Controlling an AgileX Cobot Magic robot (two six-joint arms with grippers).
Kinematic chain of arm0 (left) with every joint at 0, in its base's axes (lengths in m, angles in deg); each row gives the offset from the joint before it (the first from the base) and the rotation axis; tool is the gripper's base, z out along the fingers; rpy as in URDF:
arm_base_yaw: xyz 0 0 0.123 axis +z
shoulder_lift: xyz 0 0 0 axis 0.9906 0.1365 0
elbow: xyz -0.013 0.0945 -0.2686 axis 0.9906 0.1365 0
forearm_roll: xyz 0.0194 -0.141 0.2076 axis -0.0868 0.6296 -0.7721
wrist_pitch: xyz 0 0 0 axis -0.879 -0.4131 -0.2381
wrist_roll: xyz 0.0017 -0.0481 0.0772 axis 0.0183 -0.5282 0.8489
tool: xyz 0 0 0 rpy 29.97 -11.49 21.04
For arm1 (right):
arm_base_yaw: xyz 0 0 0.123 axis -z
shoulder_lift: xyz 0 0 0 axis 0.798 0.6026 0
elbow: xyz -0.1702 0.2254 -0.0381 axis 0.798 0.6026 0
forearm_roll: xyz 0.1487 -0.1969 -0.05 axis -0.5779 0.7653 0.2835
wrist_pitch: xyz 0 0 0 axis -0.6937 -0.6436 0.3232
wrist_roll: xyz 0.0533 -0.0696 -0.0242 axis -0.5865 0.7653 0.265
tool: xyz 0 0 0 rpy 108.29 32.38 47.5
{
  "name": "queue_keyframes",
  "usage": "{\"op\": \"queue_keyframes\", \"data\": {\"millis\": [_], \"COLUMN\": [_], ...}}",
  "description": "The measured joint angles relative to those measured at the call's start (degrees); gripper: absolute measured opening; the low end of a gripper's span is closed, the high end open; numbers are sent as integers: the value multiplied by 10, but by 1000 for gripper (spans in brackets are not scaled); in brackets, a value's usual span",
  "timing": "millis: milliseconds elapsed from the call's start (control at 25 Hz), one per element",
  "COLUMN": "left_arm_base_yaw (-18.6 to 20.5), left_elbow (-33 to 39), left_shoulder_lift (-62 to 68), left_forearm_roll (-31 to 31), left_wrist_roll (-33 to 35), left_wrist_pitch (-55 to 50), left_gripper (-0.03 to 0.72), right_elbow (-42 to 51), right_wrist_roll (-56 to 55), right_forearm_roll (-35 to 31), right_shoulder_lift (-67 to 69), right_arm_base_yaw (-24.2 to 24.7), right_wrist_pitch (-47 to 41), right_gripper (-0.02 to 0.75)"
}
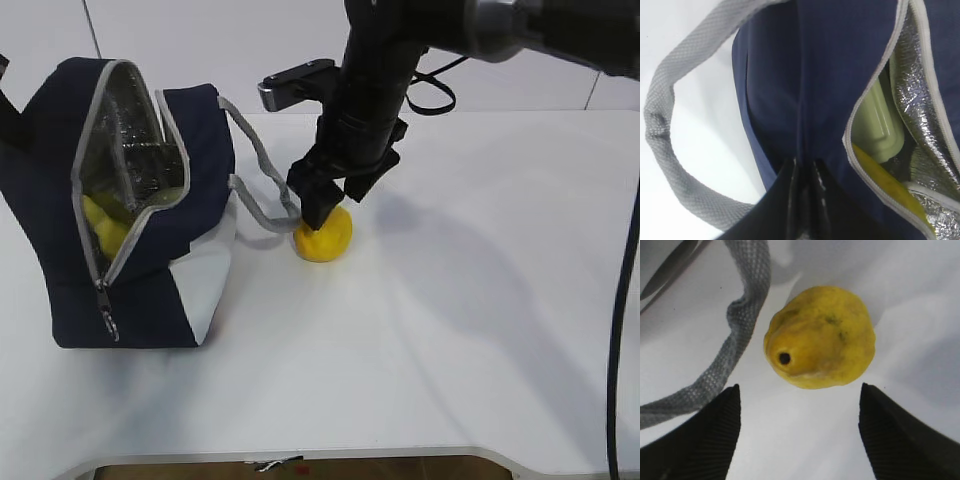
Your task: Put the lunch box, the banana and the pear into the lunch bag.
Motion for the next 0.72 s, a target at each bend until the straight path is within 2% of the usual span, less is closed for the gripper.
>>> {"op": "queue_keyframes", "data": {"millis": [720], "left_arm_base_yaw": [0], "left_elbow": [0], "left_shoulder_lift": [0], "left_forearm_roll": [-8], "left_wrist_roll": [0], "left_wrist_pitch": [2], "left_gripper": [15], "right_elbow": [-6], "right_wrist_roll": [27], "right_forearm_roll": [-7], "right_shoulder_lift": [31], "right_arm_base_yaw": [0], "right_wrist_pitch": [69], "right_gripper": [586]}}
